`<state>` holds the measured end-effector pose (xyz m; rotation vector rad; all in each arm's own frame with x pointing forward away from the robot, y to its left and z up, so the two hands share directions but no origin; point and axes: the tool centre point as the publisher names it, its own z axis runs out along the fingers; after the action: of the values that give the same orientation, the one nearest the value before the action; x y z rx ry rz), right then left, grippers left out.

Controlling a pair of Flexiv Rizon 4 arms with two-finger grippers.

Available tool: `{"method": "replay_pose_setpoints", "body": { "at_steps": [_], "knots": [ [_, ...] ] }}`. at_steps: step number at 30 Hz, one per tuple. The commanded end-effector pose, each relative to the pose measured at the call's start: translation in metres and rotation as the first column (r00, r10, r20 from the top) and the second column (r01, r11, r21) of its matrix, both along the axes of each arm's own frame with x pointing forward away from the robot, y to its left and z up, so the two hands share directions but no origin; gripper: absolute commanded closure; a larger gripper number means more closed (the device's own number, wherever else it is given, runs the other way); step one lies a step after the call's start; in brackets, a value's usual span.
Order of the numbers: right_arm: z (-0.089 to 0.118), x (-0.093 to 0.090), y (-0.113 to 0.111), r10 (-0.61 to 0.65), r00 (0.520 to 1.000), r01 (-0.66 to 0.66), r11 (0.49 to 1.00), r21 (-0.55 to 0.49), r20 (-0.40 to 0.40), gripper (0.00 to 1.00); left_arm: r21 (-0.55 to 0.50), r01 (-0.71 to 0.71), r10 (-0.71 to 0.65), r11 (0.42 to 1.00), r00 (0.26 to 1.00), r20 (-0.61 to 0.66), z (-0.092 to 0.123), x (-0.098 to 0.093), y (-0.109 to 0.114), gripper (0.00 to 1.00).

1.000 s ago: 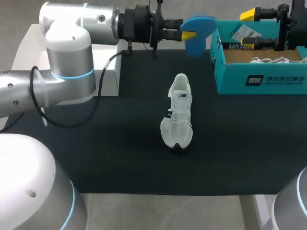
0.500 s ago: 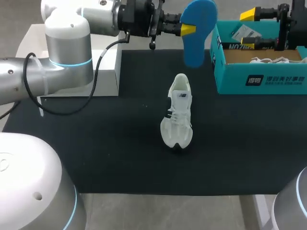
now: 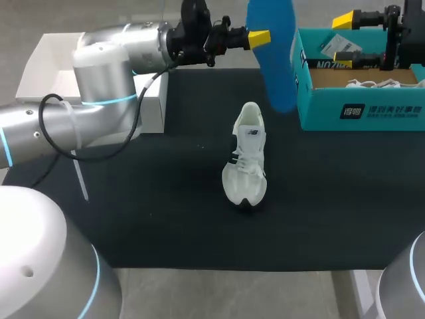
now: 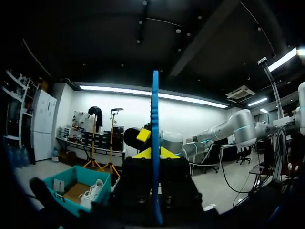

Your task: Take the shoe out of the shoebox, open the shoe tongue, remove and reinsert the insole, then place the shoe into the shoebox

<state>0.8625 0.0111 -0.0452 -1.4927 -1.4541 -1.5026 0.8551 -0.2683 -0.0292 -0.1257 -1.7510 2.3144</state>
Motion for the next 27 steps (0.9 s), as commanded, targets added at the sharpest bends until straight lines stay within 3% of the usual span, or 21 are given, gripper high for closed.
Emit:
{"method": "replay_pose_setpoints", "body": {
  "at_steps": [1, 5, 7, 23, 25, 27],
  "knots": [
    [0.0, 0.001, 0.001, -0.001, 1.0, 0.001, 1.0, 0.0, 0.0, 0.0, 0.13, -0.04, 0.082, 0.991, 0.935, -0.344, -0.006, 0.008, -0.011, 1.0],
    [0.0, 0.001, 0.001, -0.001, 1.0, 0.001, 1.0, 0.0, 0.0, 0.0, 0.295, 0.025, 0.153, 0.955, 0.812, -0.564, -0.007, 0.003, -0.01, 1.0],
    [0.0, 0.001, 0.001, -0.001, 1.0, 0.001, 1.0, 0.0, 0.0, 0.0, 0.407, 0.105, 0.19, 0.907, 0.762, -0.62, -0.008, -0.001, -0.005, 1.0],
    [0.0, 0.001, 0.001, -0.001, 1.0, 0.001, 1.0, 0.0, 0.0, 0.0, 0.407, 0.105, 0.19, 0.907, 0.762, -0.62, -0.008, -0.001, -0.005, 1.0],
    [0.0, 0.001, 0.001, -0.001, 1.0, 0.001, 1.0, 0.0, 0.0, 0.0, 0.402, 0.157, 0.23, 0.902, 0.614, -0.755, -0.017, 0.006, -0.01, 1.0],
    [0.0, 0.001, 0.001, -0.001, 1.0, 0.001, 1.0, 0.0, 0.0, 0.0, 0.365, 0.179, 0.227, 0.914, 0.52, -0.824, -0.02, 0.008, -0.01, 1.0]
  ]
}}
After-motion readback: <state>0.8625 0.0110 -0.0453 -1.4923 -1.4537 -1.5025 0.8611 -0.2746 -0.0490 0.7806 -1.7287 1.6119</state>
